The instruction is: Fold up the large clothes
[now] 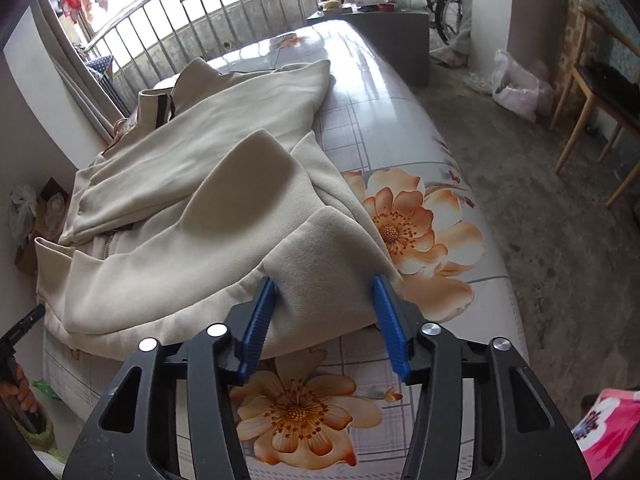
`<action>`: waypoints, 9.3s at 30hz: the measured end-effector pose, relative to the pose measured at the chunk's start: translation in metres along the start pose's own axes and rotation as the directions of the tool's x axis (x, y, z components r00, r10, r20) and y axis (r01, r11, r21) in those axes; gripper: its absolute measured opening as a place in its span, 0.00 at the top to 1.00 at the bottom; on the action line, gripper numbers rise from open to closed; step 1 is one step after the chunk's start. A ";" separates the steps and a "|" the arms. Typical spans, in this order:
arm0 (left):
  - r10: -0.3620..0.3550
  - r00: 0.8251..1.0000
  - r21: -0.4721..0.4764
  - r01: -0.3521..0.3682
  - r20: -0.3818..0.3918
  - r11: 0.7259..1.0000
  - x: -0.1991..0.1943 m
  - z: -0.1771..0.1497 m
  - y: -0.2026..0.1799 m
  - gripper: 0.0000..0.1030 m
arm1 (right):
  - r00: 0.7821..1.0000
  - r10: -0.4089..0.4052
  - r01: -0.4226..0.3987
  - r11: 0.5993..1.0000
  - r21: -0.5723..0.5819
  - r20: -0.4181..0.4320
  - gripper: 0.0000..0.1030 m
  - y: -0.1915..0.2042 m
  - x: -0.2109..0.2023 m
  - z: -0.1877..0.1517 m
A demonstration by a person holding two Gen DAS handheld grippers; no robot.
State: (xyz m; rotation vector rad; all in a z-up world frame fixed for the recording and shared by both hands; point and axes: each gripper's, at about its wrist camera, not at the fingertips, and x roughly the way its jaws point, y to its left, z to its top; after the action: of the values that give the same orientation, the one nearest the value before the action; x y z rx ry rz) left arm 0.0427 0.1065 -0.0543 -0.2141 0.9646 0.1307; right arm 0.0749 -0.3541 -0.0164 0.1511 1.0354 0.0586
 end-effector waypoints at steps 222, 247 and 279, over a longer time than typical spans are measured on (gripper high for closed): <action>-0.120 0.989 0.281 0.139 -0.083 0.950 0.167 0.285 -0.193 0.90 | 0.949 0.183 -0.239 0.949 -0.208 -0.256 0.56 0.195 0.193 0.314; -0.133 0.991 0.435 0.123 -0.007 0.892 0.096 0.153 -0.185 0.94 | 0.963 0.207 -0.262 0.859 -0.439 -0.170 0.79 0.152 0.102 0.176; -0.113 0.993 0.450 0.111 -0.022 0.886 0.082 0.148 -0.184 0.90 | 0.905 0.319 -0.413 0.822 -0.393 -0.283 0.62 0.214 0.135 0.194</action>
State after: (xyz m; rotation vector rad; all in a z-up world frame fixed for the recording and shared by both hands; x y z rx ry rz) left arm 0.2444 -0.0354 -0.0179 0.1608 0.9496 -0.2015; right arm 0.3155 -0.1458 -0.0019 -0.0788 1.1610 0.6773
